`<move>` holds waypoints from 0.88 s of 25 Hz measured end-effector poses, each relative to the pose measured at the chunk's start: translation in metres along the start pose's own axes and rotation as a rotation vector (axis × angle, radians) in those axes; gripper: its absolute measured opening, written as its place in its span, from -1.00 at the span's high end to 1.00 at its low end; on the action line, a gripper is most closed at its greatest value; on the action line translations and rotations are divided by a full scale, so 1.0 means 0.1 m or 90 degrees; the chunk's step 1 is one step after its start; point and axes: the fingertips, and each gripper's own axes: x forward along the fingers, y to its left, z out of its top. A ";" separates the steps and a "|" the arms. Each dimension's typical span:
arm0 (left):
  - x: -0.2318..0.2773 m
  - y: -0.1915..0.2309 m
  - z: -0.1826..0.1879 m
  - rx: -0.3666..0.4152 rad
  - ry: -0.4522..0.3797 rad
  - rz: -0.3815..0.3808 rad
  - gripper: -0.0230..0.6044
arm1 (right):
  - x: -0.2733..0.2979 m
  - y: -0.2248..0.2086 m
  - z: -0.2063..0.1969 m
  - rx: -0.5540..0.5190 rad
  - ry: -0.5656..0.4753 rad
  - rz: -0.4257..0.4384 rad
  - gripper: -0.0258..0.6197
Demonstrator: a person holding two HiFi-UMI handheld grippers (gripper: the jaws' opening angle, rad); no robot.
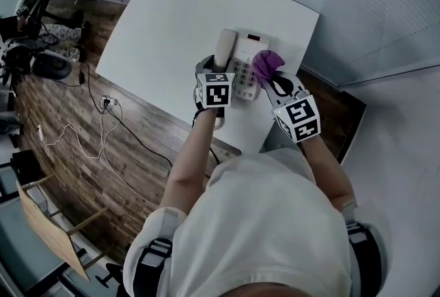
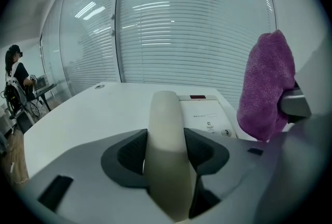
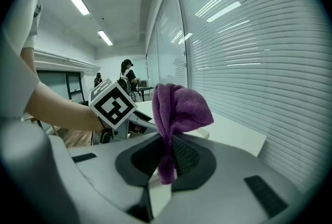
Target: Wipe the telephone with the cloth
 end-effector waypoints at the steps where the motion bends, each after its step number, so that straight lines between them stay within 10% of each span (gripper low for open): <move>1: 0.00 -0.01 0.00 0.001 0.000 0.000 0.20 | -0.01 -0.01 0.00 0.001 0.000 -0.001 0.78; 22: -0.70 -0.24 0.15 -0.191 -0.121 -0.158 0.21 | -0.15 0.05 0.16 -0.023 -0.035 -0.019 0.78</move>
